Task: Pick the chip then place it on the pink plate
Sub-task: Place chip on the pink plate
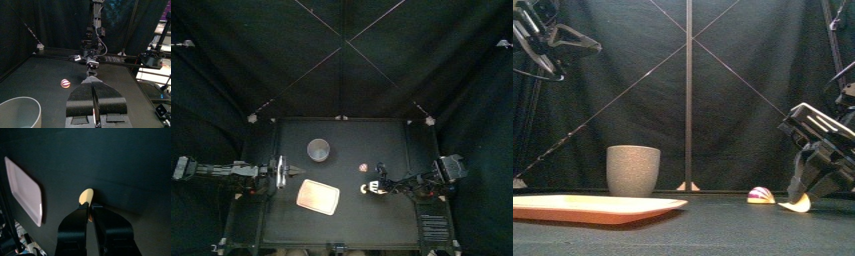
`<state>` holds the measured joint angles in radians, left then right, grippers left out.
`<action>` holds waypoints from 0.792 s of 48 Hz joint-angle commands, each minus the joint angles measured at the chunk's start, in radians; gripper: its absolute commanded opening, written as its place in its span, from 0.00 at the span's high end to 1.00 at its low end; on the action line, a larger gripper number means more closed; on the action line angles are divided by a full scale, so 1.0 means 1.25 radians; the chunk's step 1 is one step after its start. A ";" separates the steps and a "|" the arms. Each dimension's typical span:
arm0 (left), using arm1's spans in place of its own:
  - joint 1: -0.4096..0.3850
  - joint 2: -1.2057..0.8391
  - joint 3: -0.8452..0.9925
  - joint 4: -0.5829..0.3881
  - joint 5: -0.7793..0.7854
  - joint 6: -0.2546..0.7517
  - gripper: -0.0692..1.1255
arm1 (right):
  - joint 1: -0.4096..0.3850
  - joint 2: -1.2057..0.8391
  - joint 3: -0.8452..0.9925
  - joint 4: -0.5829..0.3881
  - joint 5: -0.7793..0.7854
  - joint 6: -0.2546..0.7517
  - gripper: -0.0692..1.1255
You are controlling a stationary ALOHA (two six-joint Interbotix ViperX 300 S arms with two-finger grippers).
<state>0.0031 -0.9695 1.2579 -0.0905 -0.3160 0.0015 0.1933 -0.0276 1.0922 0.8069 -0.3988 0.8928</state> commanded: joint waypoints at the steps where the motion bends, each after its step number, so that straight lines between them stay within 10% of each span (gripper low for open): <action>1: 0.000 0.001 -0.016 0.002 -0.006 0.001 0.95 | -0.001 -0.016 -0.061 -0.067 -0.001 -0.001 0.54; 38: 0.000 0.000 -0.018 0.031 -0.006 0.001 0.95 | -0.074 0.317 -0.707 -0.751 0.368 0.010 0.54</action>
<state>0.0031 -0.9710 1.2563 -0.0583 -0.3160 0.0015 0.1074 0.3636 0.2777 -0.0874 0.0123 0.9035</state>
